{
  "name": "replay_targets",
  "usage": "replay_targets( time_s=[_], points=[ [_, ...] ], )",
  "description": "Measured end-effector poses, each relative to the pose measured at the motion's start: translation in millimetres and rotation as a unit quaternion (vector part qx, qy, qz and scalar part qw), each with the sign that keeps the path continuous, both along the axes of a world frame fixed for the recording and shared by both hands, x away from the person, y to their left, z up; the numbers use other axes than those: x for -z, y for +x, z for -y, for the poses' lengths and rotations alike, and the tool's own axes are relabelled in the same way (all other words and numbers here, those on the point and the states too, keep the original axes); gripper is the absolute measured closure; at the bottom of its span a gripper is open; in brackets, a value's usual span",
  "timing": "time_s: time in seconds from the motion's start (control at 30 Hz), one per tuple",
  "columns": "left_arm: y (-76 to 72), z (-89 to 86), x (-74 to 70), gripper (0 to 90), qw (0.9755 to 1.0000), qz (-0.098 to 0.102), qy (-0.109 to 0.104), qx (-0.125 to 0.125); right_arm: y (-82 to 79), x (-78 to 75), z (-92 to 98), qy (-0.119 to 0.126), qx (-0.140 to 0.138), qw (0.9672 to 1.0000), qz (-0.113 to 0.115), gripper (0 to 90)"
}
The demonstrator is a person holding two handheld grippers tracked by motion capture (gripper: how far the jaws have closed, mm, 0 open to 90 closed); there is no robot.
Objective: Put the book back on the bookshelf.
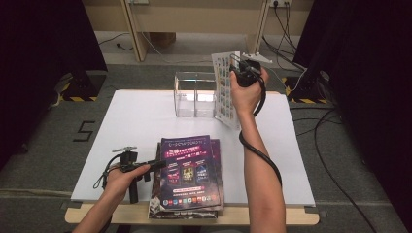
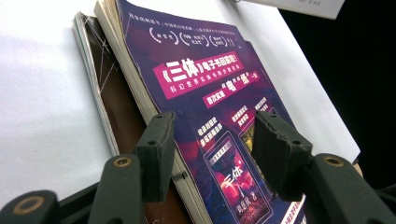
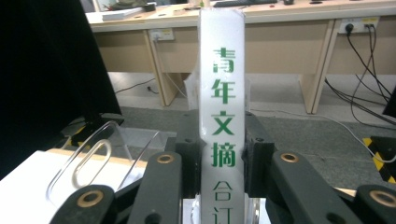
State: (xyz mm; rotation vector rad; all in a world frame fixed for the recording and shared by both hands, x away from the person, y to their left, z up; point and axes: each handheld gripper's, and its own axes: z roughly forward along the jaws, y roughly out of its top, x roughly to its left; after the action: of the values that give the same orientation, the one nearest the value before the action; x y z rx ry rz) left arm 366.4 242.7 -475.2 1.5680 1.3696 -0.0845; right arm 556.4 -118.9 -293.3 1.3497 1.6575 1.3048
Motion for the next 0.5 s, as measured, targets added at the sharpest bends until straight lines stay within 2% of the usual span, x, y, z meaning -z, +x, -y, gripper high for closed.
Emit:
replay_targets(
  time_s=[0.07,0.1,0.17,0.2,0.23,0.3,0.33,0.37,0.43,0.47,0.5],
  points=[
    [-0.2,-0.1,-0.5,48.5,1.0000,0.001,0.000,0.000,-5.0,0.4,0.4,-0.001,-0.003,1.0000,0.002,72.8],
    [-0.6,-0.3,-1.3,48.5,1.0000,0.002,-0.001,-0.001,-17.0,1.2,1.4,-0.012,-0.009,0.9999,0.003,72.7],
    [-0.9,-0.4,-1.7,48.5,1.0000,0.002,-0.001,-0.001,-26.1,1.6,4.0,-0.017,-0.015,0.9997,0.002,72.5],
    [-0.9,-0.4,-1.7,48.5,1.0000,0.002,-0.001,-0.001,-26.1,1.6,4.0,-0.017,-0.015,0.9997,0.002,72.5],
    [-1.0,-0.2,-2.0,48.5,1.0000,0.003,-0.001,0.000,-35.8,1.7,7.7,-0.025,-0.024,0.9994,-0.002,72.4],
    [-1.0,0.0,-2.3,48.5,1.0000,0.003,-0.001,-0.001,-45.5,2.1,11.3,-0.031,-0.027,0.9991,-0.008,72.4],
    [-0.9,0.0,-2.4,48.5,1.0000,0.003,-0.001,0.001,-45.5,2.1,11.3,-0.031,-0.027,0.9991,-0.008,72.4],
    [-0.7,0.0,-2.7,48.5,1.0000,0.003,-0.002,0.000,-54.8,3.3,15.4,-0.036,-0.032,0.9988,-0.012,72.4],
    [-0.6,-0.2,-2.8,48.5,1.0000,0.004,-0.003,-0.001,-59.3,4.5,17.6,-0.035,-0.033,0.9988,-0.014,72.4],
    [-0.7,-0.6,-3.0,48.5,1.0000,0.004,-0.002,-0.001,-69.7,7.7,22.6,-0.029,-0.035,0.9988,-0.021,72.4],
    [-0.7,-0.9,-3.3,48.5,1.0000,0.004,-0.001,-0.002,-72.9,8.8,24.7,-0.031,-0.036,0.9987,-0.021,72.3]
  ],
)
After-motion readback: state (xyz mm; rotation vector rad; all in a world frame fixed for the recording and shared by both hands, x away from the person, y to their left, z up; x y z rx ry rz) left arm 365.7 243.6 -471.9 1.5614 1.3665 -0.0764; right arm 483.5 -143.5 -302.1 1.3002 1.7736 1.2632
